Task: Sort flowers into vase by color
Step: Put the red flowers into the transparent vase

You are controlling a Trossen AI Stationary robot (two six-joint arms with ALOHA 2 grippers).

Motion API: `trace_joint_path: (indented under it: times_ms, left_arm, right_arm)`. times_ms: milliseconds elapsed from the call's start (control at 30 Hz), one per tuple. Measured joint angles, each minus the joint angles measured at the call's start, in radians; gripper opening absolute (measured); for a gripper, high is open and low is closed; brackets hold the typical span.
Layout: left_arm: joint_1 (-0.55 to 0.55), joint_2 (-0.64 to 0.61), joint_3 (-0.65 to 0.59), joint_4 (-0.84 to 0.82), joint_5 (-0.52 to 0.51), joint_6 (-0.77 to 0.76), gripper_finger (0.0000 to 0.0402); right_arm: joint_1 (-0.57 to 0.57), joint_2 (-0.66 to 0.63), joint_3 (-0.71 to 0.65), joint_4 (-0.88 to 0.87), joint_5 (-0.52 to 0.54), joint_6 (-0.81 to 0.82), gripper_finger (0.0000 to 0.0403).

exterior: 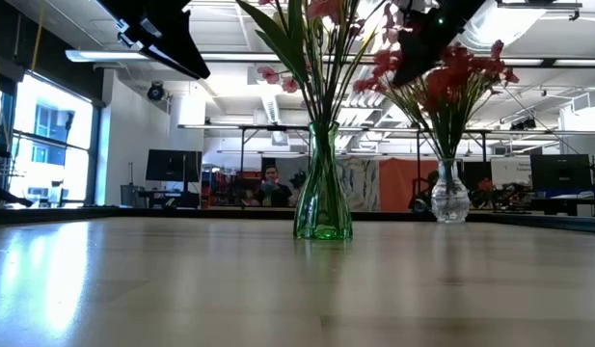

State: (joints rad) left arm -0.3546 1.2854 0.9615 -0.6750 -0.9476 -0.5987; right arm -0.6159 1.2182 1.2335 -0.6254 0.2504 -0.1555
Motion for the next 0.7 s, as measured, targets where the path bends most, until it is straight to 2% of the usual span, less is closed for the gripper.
trace_joint_path:
  times_ms: [200, 367, 567, 700]
  left_arm:
    - [0.0, 0.0, 0.0, 0.0, 0.002, 0.0, 0.0117]
    - [0.0, 0.0, 0.0, 0.0, 0.004, 0.0, 0.0117]
    - [0.0, 0.0, 0.0, 0.0, 0.004, 0.0, 0.0117]
    - [0.0, 0.0, 0.0, 0.0, 0.004, 0.0, 0.0117]
  right_arm:
    - [0.003, 0.0, 0.064, -0.04, 0.0, -0.002, 0.0186]
    - [0.003, -0.001, 0.13, -0.1, 0.001, 0.008, 0.0233]
    - [0.003, -0.002, 0.182, -0.145, 0.014, 0.026, 0.0242]
    - [-0.003, -0.002, 0.185, -0.186, 0.045, 0.05, 0.0217]
